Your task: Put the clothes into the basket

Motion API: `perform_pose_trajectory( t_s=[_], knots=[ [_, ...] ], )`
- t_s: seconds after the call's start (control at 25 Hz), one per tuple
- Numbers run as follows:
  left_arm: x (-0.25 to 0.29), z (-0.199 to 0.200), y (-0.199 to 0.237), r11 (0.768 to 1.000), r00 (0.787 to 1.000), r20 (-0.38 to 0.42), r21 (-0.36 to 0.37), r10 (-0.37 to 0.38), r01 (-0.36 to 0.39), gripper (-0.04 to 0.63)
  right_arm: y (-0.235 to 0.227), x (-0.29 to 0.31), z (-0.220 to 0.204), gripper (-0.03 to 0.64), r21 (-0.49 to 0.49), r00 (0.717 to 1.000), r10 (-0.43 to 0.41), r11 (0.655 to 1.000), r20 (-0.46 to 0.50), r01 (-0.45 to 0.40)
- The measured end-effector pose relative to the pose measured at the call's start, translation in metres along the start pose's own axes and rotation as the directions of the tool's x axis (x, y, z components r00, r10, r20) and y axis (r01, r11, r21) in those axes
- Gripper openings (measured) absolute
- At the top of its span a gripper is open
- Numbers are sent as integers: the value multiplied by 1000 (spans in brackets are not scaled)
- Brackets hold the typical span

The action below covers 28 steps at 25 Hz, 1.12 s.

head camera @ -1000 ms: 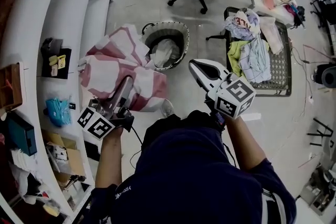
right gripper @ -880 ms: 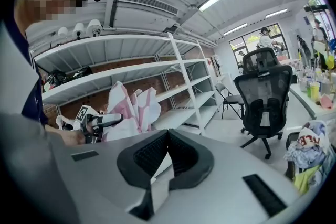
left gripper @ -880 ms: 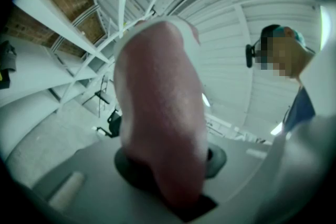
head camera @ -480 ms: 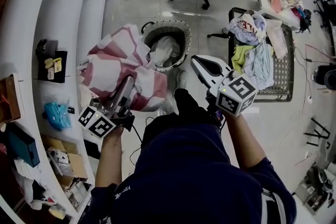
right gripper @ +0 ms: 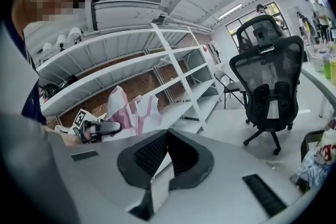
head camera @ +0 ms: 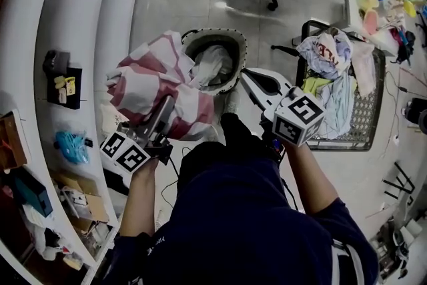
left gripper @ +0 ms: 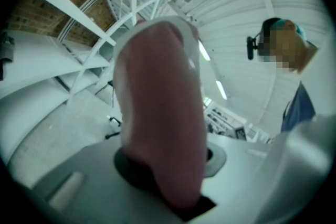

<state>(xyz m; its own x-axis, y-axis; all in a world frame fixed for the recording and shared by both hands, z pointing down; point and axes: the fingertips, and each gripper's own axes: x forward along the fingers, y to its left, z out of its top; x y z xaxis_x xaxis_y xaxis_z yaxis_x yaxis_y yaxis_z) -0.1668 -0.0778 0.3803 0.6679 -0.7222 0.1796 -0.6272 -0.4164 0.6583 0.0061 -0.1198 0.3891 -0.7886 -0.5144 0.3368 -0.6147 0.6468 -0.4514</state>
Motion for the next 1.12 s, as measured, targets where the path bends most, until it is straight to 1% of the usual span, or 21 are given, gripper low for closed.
perform_pose_trajectory(
  t_s=[0.16,0.32,0.52,0.64,0.72,0.84,1.0,1.12],
  knots=[
    [36,-12,21,999,998,-53,8,38,-38,117,-43,10,-4,7,31,999,7,999,-34,-5],
    [68,-31,52,998,991,-121,8,56,-55,115,-79,16,-13,8,61,998,-17,998,-55,20],
    [99,-57,90,998,977,-204,3,61,-61,115,-103,24,-36,6,107,994,-48,993,-98,59],
    [112,-72,112,998,968,-247,-14,53,-58,115,-112,33,-50,8,139,991,-69,987,-118,85],
    [120,-85,127,998,958,-284,-27,45,-55,115,-114,40,-57,6,157,988,-81,982,-130,101],
    [133,-106,154,999,940,-340,-26,34,-46,115,-120,57,-73,7,160,983,-98,979,-156,123],
    [153,-137,192,999,919,-393,-32,23,-39,115,-133,81,-100,8,174,975,-118,973,-190,152],
    [166,-166,220,998,897,-441,-47,17,-42,115,-139,89,-122,7,184,964,-139,966,-227,182]
  ],
)
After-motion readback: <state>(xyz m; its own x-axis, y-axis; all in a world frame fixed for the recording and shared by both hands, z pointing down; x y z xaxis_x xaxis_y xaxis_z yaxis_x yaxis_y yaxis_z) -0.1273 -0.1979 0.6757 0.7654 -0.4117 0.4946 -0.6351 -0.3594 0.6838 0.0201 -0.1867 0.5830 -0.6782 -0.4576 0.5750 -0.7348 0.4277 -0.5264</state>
